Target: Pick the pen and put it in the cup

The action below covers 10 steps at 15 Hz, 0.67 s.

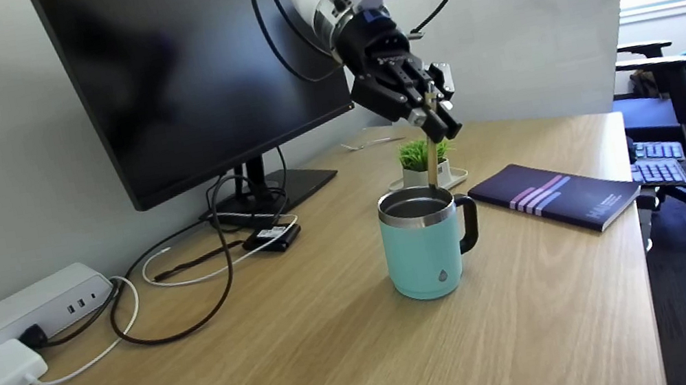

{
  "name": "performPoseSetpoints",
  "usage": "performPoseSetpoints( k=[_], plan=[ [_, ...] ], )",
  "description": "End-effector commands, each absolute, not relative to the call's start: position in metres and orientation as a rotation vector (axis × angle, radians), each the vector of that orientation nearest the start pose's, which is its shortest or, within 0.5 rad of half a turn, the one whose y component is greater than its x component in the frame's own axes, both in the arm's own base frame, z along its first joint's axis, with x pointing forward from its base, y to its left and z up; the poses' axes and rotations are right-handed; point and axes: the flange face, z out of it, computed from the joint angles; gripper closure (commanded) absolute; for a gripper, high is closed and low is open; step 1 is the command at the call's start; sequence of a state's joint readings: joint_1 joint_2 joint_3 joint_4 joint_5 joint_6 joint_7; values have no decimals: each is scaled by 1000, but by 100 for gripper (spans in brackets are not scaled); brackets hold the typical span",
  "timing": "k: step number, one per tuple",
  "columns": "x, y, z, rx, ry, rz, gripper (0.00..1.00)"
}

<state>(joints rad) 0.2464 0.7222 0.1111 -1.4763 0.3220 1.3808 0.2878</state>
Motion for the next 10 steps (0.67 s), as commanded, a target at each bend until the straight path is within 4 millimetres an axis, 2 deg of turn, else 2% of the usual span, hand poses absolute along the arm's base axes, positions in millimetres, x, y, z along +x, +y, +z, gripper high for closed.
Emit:
performPoseSetpoints(
  k=[1,7,10],
  plan=[
    [569,247,220,-2728,-35,1316,96],
    [564,255,200,-2704,-83,1346,96],
    [562,257,199,-2700,-120,1336,96]
  ],
)
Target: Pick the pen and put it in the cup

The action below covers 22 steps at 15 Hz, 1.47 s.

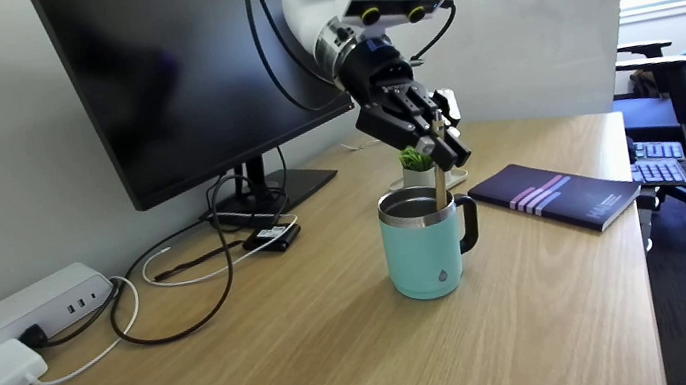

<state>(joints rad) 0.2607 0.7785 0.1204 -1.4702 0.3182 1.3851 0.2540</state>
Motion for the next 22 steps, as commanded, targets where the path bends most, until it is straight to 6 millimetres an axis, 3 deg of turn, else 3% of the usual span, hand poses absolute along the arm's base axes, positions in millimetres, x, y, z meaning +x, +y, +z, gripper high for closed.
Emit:
performPoseSetpoints(
  k=[1,10,13,14,16,22],
  plan=[
    [562,257,199,-2698,-132,1331,96],
    [569,240,164,-2732,-263,1263,96],
    [570,239,161,-2738,-280,1249,96],
    [570,240,163,-2741,-288,1247,59],
    [570,241,164,-2743,-301,1245,53],
    [576,243,181,-2775,-294,1236,10]
  ],
)
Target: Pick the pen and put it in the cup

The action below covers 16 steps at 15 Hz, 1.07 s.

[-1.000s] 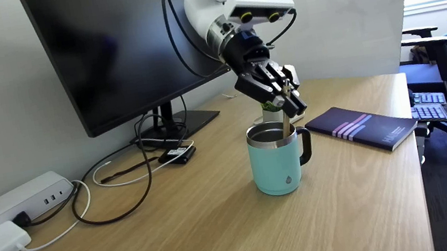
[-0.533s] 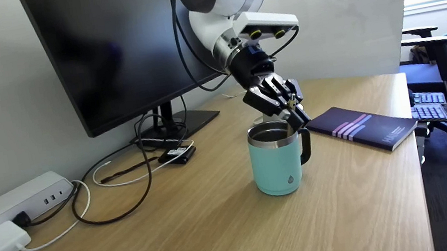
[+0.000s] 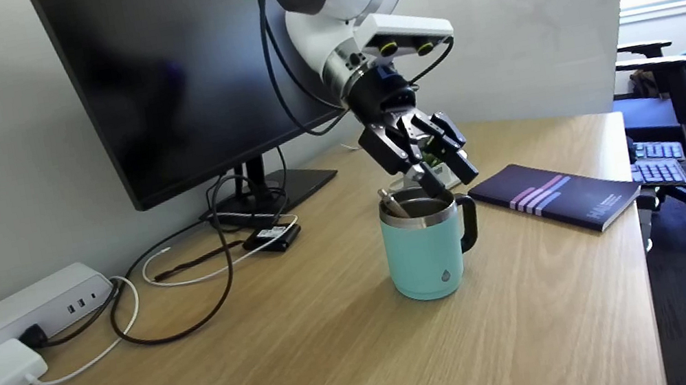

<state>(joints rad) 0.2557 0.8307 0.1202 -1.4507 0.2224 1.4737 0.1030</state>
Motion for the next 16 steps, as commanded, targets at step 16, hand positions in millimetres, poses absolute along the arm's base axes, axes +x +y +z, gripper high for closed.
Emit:
performPoseSetpoints(
  k=[16],
  plan=[
    [602,125,442,-2959,-40,559,0]
  ],
)
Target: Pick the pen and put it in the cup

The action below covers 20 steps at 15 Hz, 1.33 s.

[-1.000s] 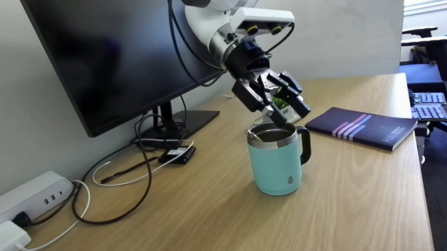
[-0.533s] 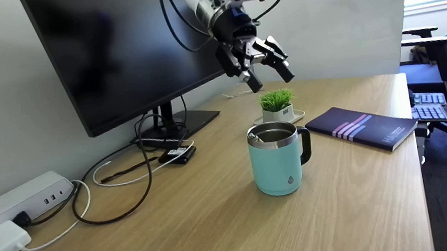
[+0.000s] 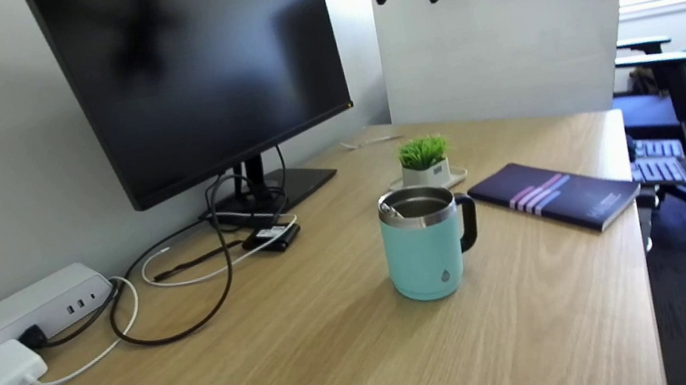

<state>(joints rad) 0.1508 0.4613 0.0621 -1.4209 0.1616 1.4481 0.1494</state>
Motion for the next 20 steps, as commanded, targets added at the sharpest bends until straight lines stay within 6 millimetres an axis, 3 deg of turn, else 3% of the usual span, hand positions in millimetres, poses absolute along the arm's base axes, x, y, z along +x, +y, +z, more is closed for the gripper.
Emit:
performPoseSetpoints(
  k=[1,3,7,11,14,17,20],
  plan=[
    [594,114,459,-2966,-26,507,0],
    [574,95,488,-2981,-19,424,0],
    [533,51,516,-2979,-20,250,0],
    [499,-1,516,-2965,-29,123,0],
    [484,-32,503,-2963,-49,59,0],
    [477,-48,496,-2955,-37,40,0],
    [481,-48,495,-2957,-21,95,0]
  ],
)
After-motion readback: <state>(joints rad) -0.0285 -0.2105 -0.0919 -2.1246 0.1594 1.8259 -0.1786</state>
